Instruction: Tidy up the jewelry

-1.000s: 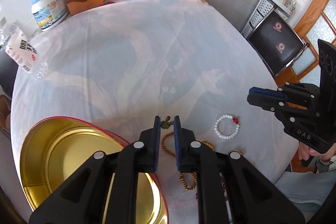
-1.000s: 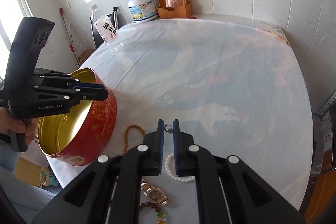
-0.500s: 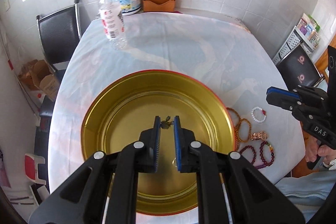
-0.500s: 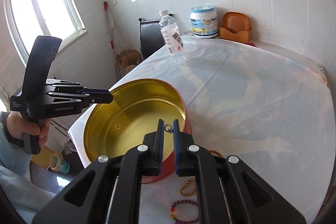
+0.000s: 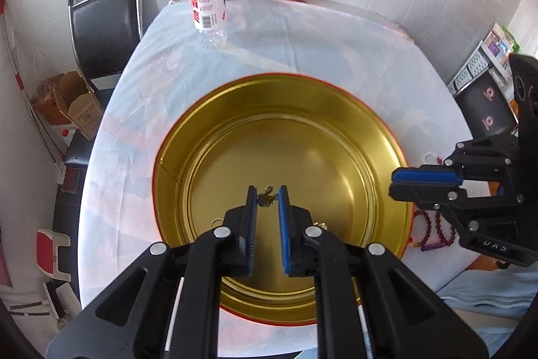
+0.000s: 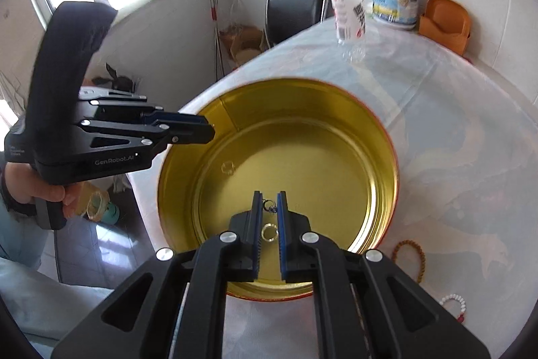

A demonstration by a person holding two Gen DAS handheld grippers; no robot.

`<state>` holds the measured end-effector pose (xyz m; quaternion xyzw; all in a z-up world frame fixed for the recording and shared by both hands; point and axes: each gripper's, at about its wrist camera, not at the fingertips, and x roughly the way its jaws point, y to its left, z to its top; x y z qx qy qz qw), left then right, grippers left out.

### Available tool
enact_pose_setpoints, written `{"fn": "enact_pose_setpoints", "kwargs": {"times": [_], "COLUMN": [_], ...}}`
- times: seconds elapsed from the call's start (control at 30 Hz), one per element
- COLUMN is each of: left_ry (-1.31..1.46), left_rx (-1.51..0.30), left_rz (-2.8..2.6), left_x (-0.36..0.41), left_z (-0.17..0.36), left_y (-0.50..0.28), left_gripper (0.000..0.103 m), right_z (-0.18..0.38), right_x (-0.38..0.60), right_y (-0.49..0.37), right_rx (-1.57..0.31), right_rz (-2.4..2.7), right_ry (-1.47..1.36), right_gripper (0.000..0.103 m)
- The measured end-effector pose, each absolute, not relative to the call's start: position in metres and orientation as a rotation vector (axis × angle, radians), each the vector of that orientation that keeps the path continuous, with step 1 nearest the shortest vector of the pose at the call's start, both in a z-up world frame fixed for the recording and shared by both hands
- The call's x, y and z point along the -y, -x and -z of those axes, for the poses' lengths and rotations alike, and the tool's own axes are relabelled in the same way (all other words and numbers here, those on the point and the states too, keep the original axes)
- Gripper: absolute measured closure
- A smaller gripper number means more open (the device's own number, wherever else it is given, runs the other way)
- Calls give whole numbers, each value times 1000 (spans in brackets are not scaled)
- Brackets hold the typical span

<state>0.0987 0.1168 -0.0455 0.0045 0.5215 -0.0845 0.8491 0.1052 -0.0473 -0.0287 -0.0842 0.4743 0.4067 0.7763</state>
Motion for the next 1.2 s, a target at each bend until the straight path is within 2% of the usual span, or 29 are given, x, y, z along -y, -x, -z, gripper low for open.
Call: {"fn": "enact_pose_setpoints", "kwargs": {"times": [0.1,0.23,0.9,1.2], "left_ry": [-37,-18,-11,-28], "left_rx": [-1177,-1231,-1234,-1208], "left_rz": [198,222,227,222], "left_x": [-112,-112,-114,-114], "left_z": [74,96,103,93], "left_y": [-105,-108,-118,-118], "left_gripper": [90,90,90,90], "right_z": [63,82,82,72], "right_x": [31,26,18,16], "right_y": [-113,-113,-111,-103], "right_rx": [-1164,-1212,-1204,-1130], "right_rz": [-844,-822,-837,-836], "right_ry": [256,279,299,354], "right_gripper": [93,93,93,93]}}
